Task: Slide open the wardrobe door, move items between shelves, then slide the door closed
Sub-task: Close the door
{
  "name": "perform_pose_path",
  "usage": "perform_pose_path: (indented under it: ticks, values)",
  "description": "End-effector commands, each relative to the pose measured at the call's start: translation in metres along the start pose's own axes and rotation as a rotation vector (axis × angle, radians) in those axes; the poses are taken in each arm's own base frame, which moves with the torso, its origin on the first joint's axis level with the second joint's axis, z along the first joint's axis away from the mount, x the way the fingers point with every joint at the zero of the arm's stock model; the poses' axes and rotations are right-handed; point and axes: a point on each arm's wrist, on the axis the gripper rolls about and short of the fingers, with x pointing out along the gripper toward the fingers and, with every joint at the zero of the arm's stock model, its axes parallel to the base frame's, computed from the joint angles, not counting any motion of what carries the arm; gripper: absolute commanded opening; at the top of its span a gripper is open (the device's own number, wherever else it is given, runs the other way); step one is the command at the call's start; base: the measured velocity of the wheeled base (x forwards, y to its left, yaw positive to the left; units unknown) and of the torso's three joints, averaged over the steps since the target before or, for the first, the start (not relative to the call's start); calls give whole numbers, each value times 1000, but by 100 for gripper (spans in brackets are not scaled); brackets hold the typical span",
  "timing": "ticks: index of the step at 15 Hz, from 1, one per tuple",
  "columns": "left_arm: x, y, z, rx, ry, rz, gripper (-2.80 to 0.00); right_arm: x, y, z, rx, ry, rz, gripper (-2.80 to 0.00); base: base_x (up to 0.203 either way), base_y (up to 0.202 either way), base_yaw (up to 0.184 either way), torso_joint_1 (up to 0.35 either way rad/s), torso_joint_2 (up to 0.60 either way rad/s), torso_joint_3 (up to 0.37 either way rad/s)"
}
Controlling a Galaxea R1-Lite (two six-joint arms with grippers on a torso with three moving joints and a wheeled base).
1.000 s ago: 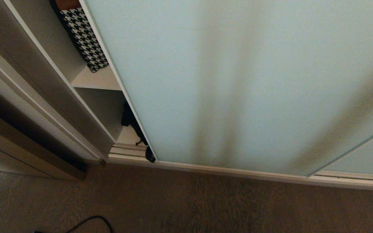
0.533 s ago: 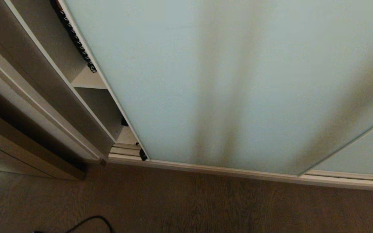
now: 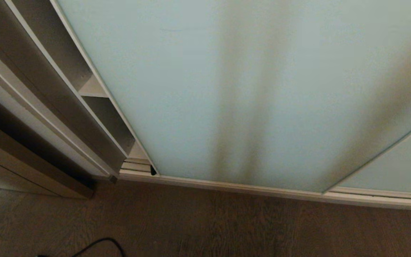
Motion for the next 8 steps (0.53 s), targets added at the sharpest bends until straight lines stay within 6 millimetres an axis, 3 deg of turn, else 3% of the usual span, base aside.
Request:
perform_pose_path:
  ticks: [1,8]
  values:
    - [0,0,0,-1,1,1,-280,-6,2,-6,0,-4,-3,-280,0,0,0,0,0,0]
    - [0,0,0,-1,2,1,-280,3,-8,-2,20,14,-15,-280,0,0,0,0,0,0]
